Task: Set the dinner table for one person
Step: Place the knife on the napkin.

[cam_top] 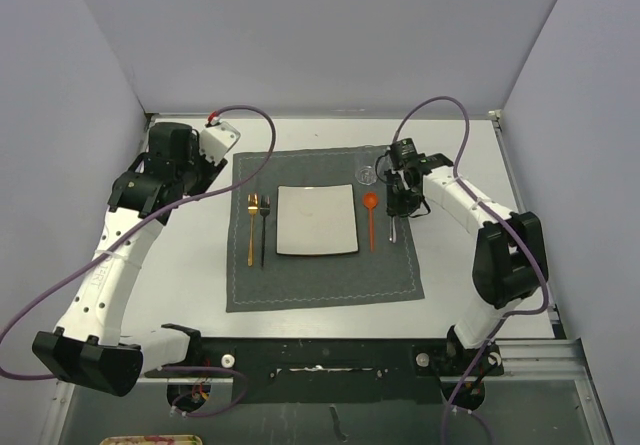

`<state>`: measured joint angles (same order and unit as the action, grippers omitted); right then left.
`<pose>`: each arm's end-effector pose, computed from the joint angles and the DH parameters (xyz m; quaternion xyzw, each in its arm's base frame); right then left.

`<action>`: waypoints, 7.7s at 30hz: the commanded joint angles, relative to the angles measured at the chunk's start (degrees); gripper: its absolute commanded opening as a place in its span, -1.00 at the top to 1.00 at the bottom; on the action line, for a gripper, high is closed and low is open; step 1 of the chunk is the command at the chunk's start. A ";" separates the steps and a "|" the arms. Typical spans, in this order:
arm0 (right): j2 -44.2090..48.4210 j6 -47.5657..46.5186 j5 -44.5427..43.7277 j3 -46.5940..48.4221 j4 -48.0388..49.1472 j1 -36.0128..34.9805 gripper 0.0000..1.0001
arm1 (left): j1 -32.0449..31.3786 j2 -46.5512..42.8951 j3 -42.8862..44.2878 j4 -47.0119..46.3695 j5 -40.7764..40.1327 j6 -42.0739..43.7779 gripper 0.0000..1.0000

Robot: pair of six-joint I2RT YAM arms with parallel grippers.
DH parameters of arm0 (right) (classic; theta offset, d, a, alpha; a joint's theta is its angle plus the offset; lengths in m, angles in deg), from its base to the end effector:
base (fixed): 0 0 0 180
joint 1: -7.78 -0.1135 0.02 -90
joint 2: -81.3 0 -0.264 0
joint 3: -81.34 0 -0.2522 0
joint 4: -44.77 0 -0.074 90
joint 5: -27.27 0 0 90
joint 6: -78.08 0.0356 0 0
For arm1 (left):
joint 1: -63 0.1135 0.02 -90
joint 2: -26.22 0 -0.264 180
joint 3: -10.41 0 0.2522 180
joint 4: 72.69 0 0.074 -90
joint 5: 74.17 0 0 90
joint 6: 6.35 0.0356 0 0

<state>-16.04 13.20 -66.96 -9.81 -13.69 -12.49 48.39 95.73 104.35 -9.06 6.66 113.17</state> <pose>0.3255 0.1174 0.2373 0.0488 0.9780 0.0437 0.1982 0.2354 -0.0555 0.3961 0.3065 0.8474 0.1271 0.4146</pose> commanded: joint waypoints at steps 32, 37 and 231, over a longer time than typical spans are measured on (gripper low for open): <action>-11.70 -2.01 -3.08 3.33 2.44 -2.84 1.00 | -0.41 1.27 -5.12 -9.44 -0.24 1.79 0.16; -12.09 -1.63 -2.80 3.41 2.32 -2.29 1.00 | -0.34 1.83 -5.38 -9.44 -0.17 1.69 0.16; -6.31 -6.76 10.84 0.52 4.55 1.22 0.97 | -4.68 2.27 -3.73 -4.43 -1.82 -1.06 0.14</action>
<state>-24.98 7.28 -57.34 -8.85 -11.38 -11.31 44.06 99.62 98.58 -12.40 5.48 112.78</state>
